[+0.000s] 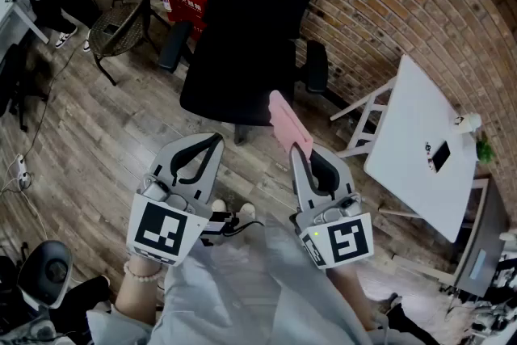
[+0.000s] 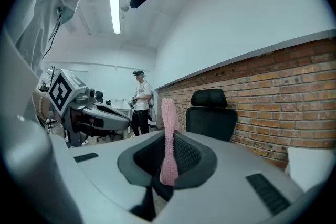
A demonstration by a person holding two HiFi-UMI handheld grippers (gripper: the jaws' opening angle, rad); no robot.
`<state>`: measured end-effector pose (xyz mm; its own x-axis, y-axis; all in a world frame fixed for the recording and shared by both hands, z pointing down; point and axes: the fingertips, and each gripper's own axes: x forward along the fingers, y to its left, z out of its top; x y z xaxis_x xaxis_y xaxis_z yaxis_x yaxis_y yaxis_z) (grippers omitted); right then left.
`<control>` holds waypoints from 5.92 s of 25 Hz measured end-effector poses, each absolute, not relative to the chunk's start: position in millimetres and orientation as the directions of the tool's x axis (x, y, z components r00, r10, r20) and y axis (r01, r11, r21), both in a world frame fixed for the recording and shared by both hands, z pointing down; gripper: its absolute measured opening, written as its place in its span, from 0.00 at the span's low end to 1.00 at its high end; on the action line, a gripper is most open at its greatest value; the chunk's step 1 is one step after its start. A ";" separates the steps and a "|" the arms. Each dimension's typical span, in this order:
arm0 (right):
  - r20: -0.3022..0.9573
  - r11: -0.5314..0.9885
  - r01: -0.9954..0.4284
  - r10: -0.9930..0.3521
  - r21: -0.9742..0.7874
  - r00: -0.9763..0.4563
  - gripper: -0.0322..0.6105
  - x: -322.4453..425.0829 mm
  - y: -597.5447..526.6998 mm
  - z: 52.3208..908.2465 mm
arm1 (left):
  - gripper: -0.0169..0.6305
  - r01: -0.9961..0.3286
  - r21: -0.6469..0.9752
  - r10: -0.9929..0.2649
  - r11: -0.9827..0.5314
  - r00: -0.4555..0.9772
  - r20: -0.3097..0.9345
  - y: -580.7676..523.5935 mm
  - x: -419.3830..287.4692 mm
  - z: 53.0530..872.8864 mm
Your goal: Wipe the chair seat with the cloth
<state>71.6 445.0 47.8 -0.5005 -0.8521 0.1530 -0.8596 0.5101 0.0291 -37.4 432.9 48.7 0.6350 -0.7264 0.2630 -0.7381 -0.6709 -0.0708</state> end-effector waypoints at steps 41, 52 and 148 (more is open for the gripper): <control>0.144 0.445 -0.895 -0.888 0.036 -0.436 0.14 43.0 393.3 55.1 | 0.05 -0.726 -0.118 -0.733 -0.677 0.653 0.190 371.7 -81.5 37.0; 0.160 0.526 -0.851 -0.841 0.016 -0.517 0.14 74.9 254.9 70.1 | 0.05 -0.777 -0.096 -0.777 -0.623 0.599 0.194 250.3 -48.9 40.6; 0.624 0.773 -0.604 -0.378 -0.195 -0.685 0.14 -135.0 -179.5 605.6 | 0.05 -0.907 -0.080 -0.799 -0.412 0.318 0.511 -29.6 -149.4 396.2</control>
<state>-135.0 -179.5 605.6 -0.6845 -0.3775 0.6236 -0.6039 0.7729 -0.1950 -149.4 -29.6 396.2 0.3179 -0.7988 0.5108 -0.9074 -0.4125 -0.0803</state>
